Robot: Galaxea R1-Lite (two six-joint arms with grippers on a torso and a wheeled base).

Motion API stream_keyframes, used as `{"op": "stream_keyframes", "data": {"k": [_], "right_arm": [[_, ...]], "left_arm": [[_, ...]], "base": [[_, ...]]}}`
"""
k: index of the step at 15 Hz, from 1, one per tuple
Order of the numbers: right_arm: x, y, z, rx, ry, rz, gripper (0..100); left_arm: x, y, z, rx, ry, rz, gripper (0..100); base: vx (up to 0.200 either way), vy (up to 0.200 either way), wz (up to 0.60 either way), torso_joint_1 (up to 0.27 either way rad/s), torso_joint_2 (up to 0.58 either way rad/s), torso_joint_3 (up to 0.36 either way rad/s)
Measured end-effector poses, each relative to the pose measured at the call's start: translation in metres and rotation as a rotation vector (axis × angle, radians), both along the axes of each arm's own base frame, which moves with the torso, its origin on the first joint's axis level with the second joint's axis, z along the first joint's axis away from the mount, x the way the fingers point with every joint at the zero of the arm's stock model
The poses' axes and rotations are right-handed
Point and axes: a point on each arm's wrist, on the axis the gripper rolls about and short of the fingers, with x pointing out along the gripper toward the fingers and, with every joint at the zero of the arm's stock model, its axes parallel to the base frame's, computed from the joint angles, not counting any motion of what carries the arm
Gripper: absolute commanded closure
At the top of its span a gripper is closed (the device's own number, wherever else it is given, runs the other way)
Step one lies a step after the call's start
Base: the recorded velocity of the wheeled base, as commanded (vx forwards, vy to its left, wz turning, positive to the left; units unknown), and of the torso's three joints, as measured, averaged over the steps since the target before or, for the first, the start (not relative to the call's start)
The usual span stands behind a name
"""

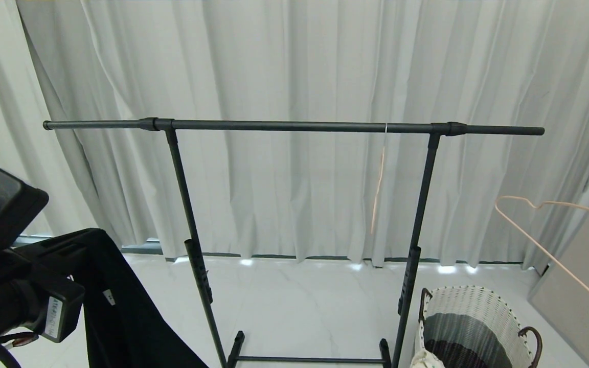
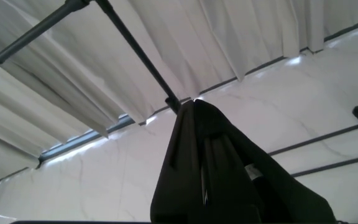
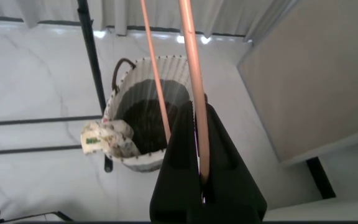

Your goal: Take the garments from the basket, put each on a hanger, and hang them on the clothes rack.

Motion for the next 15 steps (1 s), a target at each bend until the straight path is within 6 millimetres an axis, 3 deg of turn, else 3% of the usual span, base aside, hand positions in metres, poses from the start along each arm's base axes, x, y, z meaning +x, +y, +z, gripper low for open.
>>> {"op": "stream_keyframes", "data": {"k": [3, 15], "right_arm": [[-0.0001, 0.0000, -0.0002, -0.006, 0.003, 0.004, 100], [-0.0039, -0.0001, -0.0024, -0.002, -0.001, 0.015, 100]], "left_arm": [[-0.0002, 0.0001, 0.0002, -0.001, -0.001, 0.000, 100], [0.0000, 0.0000, -0.0001, 0.001, 0.000, 0.000, 100]], "base": [[-0.200, 0.000, 0.00, 0.002, 0.00, 0.002], [0.000, 0.000, 0.00, 0.000, 0.00, 0.000]]}}
